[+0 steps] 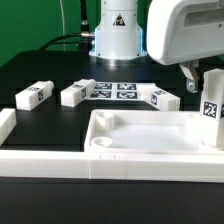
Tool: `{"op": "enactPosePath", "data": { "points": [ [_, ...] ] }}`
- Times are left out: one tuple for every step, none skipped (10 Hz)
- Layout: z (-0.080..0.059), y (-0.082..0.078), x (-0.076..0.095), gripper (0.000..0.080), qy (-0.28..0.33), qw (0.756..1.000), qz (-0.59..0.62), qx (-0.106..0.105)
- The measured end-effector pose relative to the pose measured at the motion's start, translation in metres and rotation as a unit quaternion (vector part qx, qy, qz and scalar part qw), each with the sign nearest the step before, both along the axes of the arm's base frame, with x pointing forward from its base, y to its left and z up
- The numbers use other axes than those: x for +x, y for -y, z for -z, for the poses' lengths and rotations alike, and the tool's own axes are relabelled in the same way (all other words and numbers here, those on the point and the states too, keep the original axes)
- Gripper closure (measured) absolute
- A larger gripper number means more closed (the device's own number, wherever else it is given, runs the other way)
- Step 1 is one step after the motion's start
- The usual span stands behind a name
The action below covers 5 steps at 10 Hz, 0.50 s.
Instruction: Assemble desk
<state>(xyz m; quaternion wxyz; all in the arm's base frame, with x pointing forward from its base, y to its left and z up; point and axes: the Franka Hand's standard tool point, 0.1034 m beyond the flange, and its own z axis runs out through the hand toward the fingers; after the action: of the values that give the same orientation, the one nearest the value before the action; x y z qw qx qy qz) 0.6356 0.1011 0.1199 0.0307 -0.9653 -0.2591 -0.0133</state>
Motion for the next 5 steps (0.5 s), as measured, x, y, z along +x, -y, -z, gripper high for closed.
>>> {"op": "enactPosePath", "data": {
  "points": [
    [0.0023,0.0025,-0.0010,0.0151,0.004,0.999,-0.042,-0.001],
    [0.0028,0.0045,-0.0012,0.0151,0.004,0.998,-0.058,0.000],
    [0.0027,0.0039,-0.0012,0.0178,0.004,0.999,-0.051,0.000],
    [0.0027,0.0042,-0.0012,0.0178,0.004,0.999,-0.050,0.000],
    [0.0028,0.0043,-0.0012,0.0352,0.004,0.999,-0.050,0.000]
  ]
}}
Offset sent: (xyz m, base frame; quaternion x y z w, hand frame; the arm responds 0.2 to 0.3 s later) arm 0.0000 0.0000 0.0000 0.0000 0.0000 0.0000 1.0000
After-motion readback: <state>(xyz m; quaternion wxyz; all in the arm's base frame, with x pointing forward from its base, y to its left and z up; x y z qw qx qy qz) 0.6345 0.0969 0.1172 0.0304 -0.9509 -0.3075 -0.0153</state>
